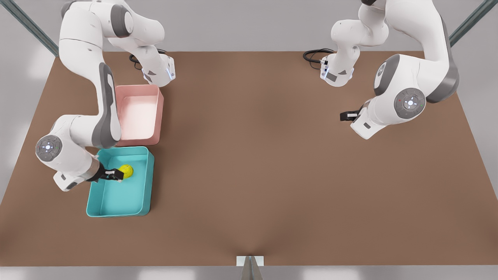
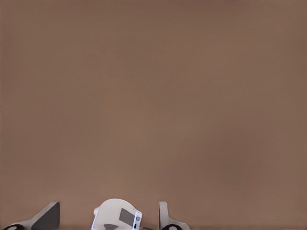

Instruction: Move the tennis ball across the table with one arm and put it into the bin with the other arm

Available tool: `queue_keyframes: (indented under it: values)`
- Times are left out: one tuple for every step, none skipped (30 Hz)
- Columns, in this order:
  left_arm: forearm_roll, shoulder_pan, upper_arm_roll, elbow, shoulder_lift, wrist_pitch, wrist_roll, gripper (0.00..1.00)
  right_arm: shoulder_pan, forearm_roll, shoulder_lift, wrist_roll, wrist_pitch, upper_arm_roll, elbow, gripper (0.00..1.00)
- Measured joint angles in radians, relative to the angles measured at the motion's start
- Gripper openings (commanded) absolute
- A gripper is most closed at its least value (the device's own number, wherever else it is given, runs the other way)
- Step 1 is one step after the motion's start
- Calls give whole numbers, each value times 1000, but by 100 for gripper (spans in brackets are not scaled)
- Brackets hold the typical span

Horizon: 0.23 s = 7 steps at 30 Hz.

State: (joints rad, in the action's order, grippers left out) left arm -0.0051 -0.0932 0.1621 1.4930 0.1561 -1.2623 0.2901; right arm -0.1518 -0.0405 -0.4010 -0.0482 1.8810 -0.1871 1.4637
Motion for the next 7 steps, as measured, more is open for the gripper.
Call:
queue_keyframes:
  values:
    - [0, 1, 0, 0, 0, 0, 1, 100, 1, 13, 32, 6, -78, 7, -41, 100]
    - [0, 1, 1, 0, 0, 1, 2, 100, 23, 22, 91, 11, -145, 37, -52, 100]
    - [0, 0, 1, 0, 0, 1, 2, 100, 80, 29, 146, 17, -200, 97, -41, 100]
    - [0, 0, 1, 0, 0, 1, 3, 100, 126, 34, 201, 22, -244, 139, -14, 100]
    - [0, -1, 1, 0, 0, 2, 4, 100, 155, 38, 244, 27, -281, 162, 10, 100]
    - [0, -1, 1, 0, 0, 3, 4, 100, 175, 41, 271, 32, -312, 178, 30, 100]
    - [0, -1, 1, 0, 0, 3, 5, 100, 187, 42, 290, 36, -338, 187, 41, 100]
